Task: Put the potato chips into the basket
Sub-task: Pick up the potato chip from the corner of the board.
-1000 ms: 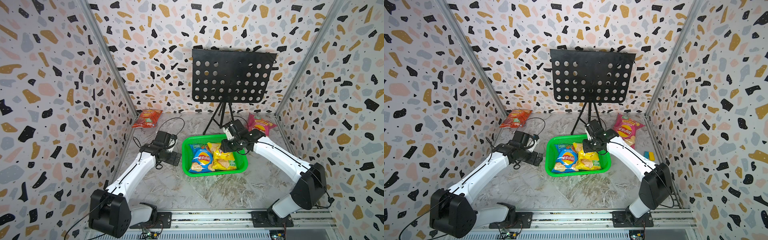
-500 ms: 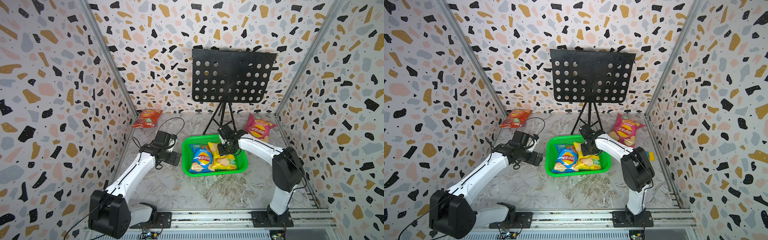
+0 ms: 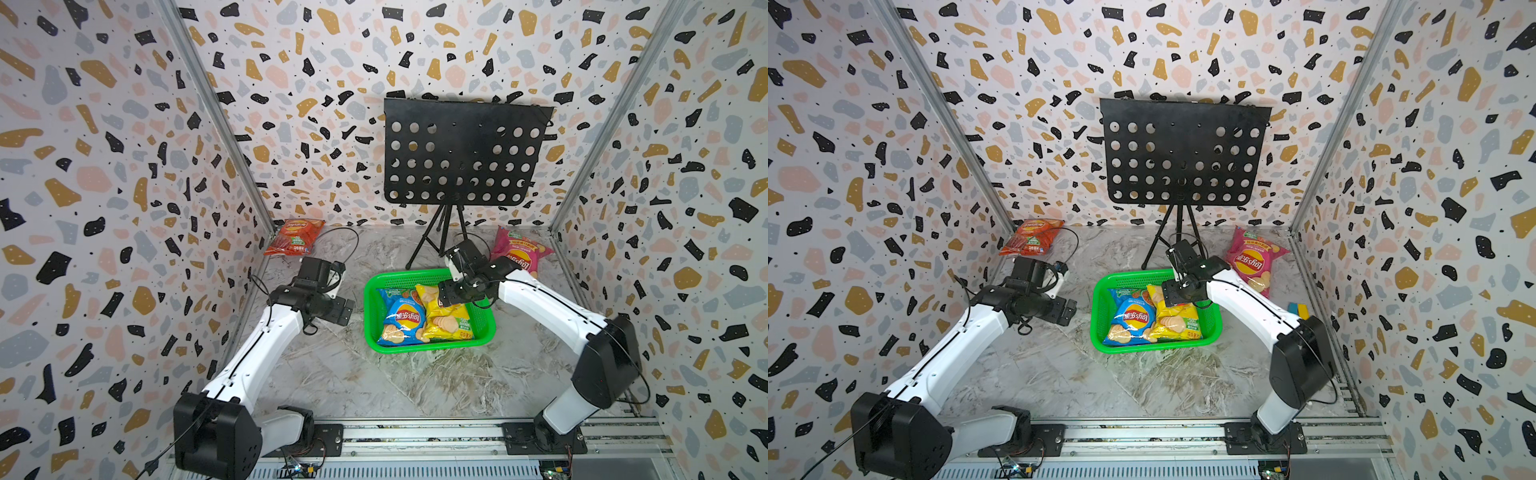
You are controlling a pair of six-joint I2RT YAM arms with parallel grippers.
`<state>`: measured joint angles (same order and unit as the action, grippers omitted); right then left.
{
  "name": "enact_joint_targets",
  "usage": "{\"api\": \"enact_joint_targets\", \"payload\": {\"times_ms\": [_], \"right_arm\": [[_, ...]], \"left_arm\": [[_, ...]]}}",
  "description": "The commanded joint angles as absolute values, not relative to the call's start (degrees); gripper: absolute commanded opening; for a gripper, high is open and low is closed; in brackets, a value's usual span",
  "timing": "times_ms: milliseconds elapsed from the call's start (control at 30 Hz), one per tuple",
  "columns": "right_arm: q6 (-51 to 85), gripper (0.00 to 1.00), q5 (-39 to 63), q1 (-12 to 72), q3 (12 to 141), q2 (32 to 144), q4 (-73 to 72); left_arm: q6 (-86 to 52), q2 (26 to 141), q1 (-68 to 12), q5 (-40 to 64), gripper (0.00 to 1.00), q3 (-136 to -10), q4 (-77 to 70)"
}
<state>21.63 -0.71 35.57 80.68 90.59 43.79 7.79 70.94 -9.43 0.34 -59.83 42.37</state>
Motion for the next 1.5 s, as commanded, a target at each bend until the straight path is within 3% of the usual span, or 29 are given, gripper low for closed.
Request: {"api": "enact_joint_targets", "payload": {"times_ms": [0,333,700,1033,1467], "right_arm": [[22.4,0.76,2.0,35.7,79.7,83.2,44.2],[26.2,0.76,6.6,35.7,67.7,71.9,37.6],[26.5,0.74,7.5,35.8,65.5,73.8,37.0],[27.0,0.73,7.1,35.8,66.6,75.9,37.7],[28.7,0.69,7.3,35.8,65.8,73.6,40.1]], "left_arm": [[10.6,74.1,-4.0,-0.9,1.0,-65.3,40.5],[13.9,95.5,1.9,-2.4,0.96,-84.7,37.2],[16.2,123.6,4.9,-8.4,0.91,-118.9,41.4],[15.8,145.0,7.1,-7.1,0.89,-147.7,46.8],[13.7,150.5,9.6,-4.1,0.8,-148.2,42.6]]}}
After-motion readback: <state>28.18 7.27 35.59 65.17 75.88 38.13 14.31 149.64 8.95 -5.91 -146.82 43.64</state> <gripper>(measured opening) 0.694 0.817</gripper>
